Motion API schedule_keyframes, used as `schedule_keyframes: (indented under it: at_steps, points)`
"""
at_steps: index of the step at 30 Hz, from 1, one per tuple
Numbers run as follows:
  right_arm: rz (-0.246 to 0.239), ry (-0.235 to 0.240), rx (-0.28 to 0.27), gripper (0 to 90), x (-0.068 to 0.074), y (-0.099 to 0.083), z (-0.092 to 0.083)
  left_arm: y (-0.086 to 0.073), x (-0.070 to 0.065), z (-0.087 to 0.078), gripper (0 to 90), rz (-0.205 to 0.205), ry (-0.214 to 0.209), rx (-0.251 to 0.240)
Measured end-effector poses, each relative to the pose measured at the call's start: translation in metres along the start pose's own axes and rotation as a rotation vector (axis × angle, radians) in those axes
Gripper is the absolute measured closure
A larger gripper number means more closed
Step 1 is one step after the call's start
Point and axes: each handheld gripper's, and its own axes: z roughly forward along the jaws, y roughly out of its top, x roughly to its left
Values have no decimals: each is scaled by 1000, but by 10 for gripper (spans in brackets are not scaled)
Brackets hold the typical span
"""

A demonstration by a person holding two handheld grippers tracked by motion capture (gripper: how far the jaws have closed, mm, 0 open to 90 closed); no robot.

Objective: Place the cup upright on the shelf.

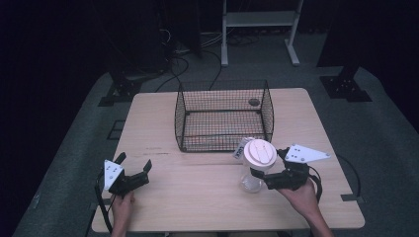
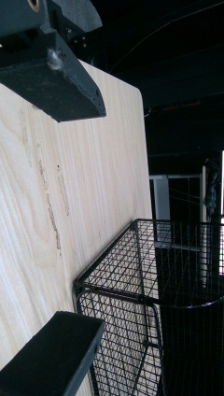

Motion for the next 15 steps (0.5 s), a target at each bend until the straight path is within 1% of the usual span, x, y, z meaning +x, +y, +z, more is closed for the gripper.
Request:
schedule_keyframes:
  at_steps: [1, 2, 4, 5, 7, 8, 14, 15]
  points:
    - [-5, 9, 0, 152, 0, 3, 1, 0, 0, 0, 9, 0, 0, 0]
    - [-22, 19, 2, 152, 0, 10, 3, 0, 0, 0, 9, 1, -1, 0]
    - [-29, 25, 2, 152, 0, 13, 4, 0, 0, 0, 9, 1, -1, 0]
    - [-39, 39, -1, 152, 0, 21, 6, 0, 0, 0, 9, 1, -1, 0]
    - [-44, 46, -1, 152, -1, 24, 7, 0, 0, 0, 9, 0, -1, 0]
    - [-53, 60, -4, 152, -2, 31, 10, 0, 0, 0, 9, 0, -2, -1]
    - [-79, 83, 1, 152, -5, 52, 17, 0, 0, 0, 9, -4, -3, -2]
    - [-79, 83, 1, 152, -5, 52, 17, 0, 0, 0, 9, -4, -3, -2]
